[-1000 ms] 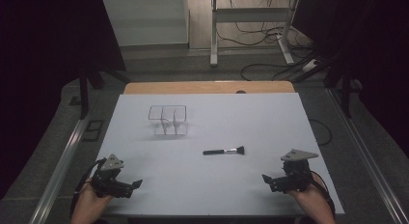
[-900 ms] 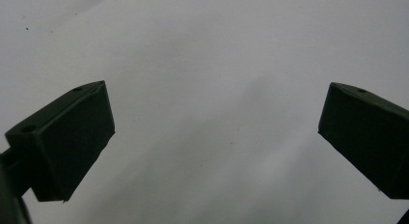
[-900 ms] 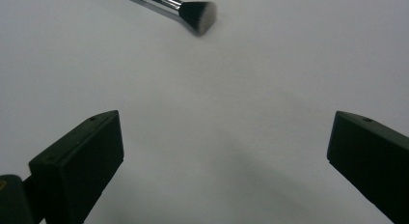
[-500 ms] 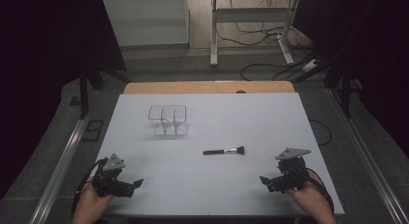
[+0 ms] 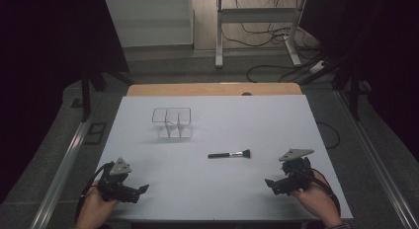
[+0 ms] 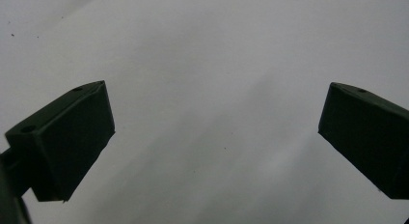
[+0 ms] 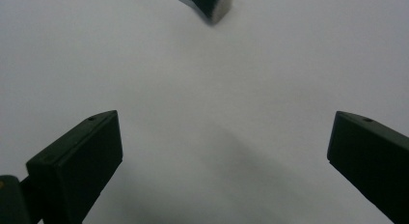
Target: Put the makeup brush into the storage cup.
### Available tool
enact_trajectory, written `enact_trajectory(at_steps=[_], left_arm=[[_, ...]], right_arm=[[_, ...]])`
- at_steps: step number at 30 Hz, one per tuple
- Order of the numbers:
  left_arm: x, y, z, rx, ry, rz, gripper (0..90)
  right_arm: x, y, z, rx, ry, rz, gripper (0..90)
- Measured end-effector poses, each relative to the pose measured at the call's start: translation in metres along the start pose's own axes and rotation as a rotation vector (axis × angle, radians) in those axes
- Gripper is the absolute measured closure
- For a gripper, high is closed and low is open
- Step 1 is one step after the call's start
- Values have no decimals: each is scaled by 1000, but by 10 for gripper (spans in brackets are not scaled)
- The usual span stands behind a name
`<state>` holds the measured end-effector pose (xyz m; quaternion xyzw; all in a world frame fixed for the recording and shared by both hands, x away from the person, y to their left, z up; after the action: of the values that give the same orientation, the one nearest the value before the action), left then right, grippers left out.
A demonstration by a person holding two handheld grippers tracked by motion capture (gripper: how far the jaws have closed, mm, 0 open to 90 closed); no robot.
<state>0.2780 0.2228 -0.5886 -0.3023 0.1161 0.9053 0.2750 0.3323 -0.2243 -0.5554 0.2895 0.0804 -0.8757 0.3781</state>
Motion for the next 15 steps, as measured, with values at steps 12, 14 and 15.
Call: enact_trajectory(at_steps=[12,14,15], left_arm=[[1,1,2,26,8,14,0],[1,1,2,30,9,13,0],[1,1,3,30,11,14,0]], right_arm=[[-16,1,1,-42,-2,-41,0],[-17,0,0,-54,-14,-40,0],[-17,-1,0,-54,-20,-40,0]])
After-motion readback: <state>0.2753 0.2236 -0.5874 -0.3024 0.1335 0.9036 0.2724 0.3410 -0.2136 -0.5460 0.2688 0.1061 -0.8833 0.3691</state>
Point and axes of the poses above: each handheld gripper's, and its own axes: z roughly backward along the jaws, x roughly out of its underside, y roughly to its right, the point moved 10 cm from there along -z, roughly forward along the jaws, and after that the axes turned 4 degrees about z, right-handed, at the moved point
